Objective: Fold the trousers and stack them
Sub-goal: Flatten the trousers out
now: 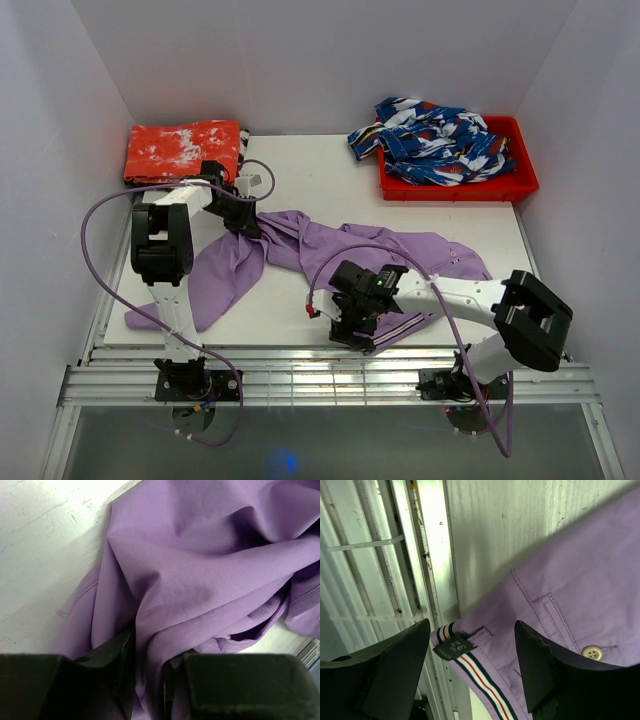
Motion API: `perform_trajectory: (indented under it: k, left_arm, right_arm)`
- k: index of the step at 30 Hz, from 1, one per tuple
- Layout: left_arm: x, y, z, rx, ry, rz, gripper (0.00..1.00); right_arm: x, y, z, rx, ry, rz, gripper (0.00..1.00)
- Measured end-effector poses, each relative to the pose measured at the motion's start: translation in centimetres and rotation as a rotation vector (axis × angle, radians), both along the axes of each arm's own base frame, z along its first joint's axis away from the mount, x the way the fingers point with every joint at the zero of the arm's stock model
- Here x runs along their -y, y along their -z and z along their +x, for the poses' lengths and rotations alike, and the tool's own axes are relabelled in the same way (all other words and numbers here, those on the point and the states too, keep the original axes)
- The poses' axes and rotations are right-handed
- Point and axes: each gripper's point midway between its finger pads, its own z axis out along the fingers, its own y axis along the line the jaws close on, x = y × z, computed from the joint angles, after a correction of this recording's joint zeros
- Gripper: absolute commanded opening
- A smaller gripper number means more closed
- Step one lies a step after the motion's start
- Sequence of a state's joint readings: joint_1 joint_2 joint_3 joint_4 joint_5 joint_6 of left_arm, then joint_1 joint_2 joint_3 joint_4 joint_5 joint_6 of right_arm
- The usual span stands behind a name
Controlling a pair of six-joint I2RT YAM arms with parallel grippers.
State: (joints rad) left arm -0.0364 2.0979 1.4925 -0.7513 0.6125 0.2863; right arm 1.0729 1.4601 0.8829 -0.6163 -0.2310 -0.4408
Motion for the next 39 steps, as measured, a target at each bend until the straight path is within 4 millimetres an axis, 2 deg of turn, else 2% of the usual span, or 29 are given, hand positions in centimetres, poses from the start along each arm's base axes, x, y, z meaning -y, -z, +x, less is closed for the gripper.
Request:
perform_trajectory:
  k: [4,7,8,9,10,12,15,17,19,22,25,27,28,30,34,38,39]
  left_arm:
    - [0.0,0.0,0.0,0.005,-0.001,0.000,0.34]
    - [0.0,0.0,0.0,0.009,-0.001,0.000,0.34]
    - [0.0,0.0,0.0,0.010,-0.001,0.000,0.33]
    - [0.0,0.0,0.0,0.011,-0.001,0.000,0.33]
    - [0.0,0.0,-0.1,0.012,-0.001,-0.001,0.33]
    - [0.0,0.0,0.0,0.014,0.000,-0.001,0.31]
    - [-0.1,0.0,-0.1,0.023,0.008,-0.002,0.30]
    - [-0.1,0.0,-0.2,0.033,0.024,-0.001,0.29]
    - [-0.1,-0.2,-0.8,0.058,0.058,-0.005,0.26]
    - [-0.4,-0.3,-2.7,0.072,0.121,0.009,0.23]
    - [-0.8,-0.5,-5.0,0.090,0.197,0.025,0.21]
    - [-1.0,-0.7,-6.3,0.102,0.249,0.034,0.20]
    - [-1.2,-0.9,-6.8,0.117,0.277,0.040,0.19]
    - [-1.3,-1.5,-7.6,0.144,0.320,0.049,0.19]
    - [-1.4,-3.6,-8.7,0.255,0.408,0.066,0.14]
    - [-1.5,-5.9,-9.1,0.388,0.465,0.094,0.08]
    - [-1.5,-6.2,-9.0,0.415,0.475,0.100,0.07]
  right_arm:
    - [0.3,1.9,0.1,0.026,0.034,-0.052,0.67]
    - [0.6,2.8,0.8,0.066,0.061,-0.070,0.43]
    - [0.6,2.8,1.1,0.084,0.067,-0.069,0.22]
    - [0.5,2.8,1.4,0.098,0.064,-0.065,0.11]
    - [0.5,2.8,1.6,0.108,0.068,-0.063,0.08]
    - [0.6,2.6,1.8,0.121,0.072,-0.058,0.08]
    - [0.7,1.1,1.8,0.143,0.043,-0.018,0.08]
    - [0.7,-1.1,1.8,0.123,0.024,0.040,0.08]
    - [0.2,-4.0,2.7,0.114,0.033,0.135,0.08]
    - [0.1,-10.6,5.6,0.190,0.052,0.306,0.08]
    - [-0.1,-18.6,7.8,0.292,0.046,0.465,0.08]
    - [0.7,-22.5,10.0,0.366,0.078,0.540,0.08]
    - [1.8,-23.9,11.6,0.412,0.114,0.558,0.08]
    - [5.2,-24.9,15.1,0.480,0.220,0.551,0.08]
    - [14.1,-24.2,23.5,0.514,0.497,0.463,0.08]
    - [20.7,-23.4,30.7,0.507,0.651,0.422,0.08]
    - [21.6,-22.9,31.7,0.505,0.664,0.415,0.08]
